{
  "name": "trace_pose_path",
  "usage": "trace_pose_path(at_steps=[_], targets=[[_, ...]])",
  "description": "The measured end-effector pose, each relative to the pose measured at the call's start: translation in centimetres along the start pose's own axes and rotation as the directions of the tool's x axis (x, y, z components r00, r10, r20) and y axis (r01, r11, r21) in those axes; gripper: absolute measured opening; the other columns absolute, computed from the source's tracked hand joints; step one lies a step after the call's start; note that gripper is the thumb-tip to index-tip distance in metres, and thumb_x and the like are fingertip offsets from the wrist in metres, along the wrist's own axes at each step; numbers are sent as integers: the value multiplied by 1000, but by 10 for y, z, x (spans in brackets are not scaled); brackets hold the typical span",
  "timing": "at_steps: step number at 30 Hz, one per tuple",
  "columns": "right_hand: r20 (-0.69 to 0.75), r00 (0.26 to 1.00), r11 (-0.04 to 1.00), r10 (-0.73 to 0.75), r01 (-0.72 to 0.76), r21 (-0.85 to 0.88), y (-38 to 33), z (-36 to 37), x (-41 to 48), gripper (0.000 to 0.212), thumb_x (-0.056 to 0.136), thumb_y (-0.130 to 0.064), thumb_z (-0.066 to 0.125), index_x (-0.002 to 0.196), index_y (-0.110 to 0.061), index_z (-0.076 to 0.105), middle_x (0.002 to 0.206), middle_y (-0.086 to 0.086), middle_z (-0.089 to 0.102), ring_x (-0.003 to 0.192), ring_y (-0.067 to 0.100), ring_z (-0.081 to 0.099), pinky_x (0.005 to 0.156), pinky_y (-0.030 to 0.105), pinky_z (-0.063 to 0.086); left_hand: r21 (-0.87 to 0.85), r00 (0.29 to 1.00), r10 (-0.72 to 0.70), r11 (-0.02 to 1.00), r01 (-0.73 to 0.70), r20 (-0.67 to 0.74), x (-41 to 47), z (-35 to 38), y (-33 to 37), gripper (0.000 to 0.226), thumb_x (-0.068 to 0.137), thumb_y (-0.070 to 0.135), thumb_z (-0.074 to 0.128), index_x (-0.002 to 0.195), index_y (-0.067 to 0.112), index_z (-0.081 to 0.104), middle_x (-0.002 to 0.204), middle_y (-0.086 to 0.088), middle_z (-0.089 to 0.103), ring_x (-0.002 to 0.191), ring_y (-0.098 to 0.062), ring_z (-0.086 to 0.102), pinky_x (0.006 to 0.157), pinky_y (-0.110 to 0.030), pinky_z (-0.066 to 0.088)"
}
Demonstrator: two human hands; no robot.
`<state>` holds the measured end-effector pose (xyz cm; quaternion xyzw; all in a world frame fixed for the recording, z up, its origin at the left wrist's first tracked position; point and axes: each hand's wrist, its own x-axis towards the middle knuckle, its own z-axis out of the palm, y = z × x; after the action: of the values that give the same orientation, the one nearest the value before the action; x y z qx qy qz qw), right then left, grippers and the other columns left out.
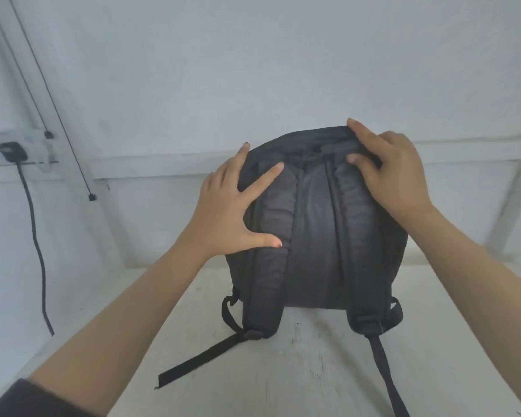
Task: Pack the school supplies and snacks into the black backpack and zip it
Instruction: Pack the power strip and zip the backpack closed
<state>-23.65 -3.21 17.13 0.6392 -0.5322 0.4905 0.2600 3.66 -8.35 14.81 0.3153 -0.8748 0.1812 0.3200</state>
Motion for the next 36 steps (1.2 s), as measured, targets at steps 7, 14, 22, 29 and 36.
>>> trace_pose_path(at_steps=[7,14,22,29,36], targets=[[103,990,994,101,-98,-37,11,21,-13,58,96,-43,35,150,-32,19,149,18,31,139,30,27,110,45,28,-117,964,-261,957,265,50,25,32,-15,86,72,67,61,141,54,11,157,-7,0,139,-32,20,106,-47,30],[270,949,919,165,-49,-392,28,80,-88,64,90,-61,26,149,-41,11,159,6,0,145,31,1,109,64,8,224,999,31,974,-22,-36,21,119,-14,70,89,45,52,148,31,18,156,-10,14,143,-25,9,112,-55,7],[312,901,830,300,-86,-550,64,126,-73,63,92,-60,21,149,-35,17,155,15,20,140,38,21,103,66,23,197,995,-79,978,66,57,32,181,-39,73,87,61,36,149,32,11,156,-7,13,143,-25,3,113,-48,0],[357,867,826,349,-105,-553,75,141,-70,62,91,-61,19,148,-35,16,154,16,21,138,41,26,101,67,21,188,996,-84,978,85,-14,39,207,-42,87,80,55,59,149,30,13,156,-9,11,142,-26,7,113,-54,7],[290,895,932,340,-278,-234,52,105,-86,62,93,-46,30,150,-31,13,157,9,15,144,28,15,114,47,13,117,972,-234,965,236,-26,-1,182,-16,86,81,44,62,149,18,16,152,-20,23,137,-37,28,104,-58,15]])
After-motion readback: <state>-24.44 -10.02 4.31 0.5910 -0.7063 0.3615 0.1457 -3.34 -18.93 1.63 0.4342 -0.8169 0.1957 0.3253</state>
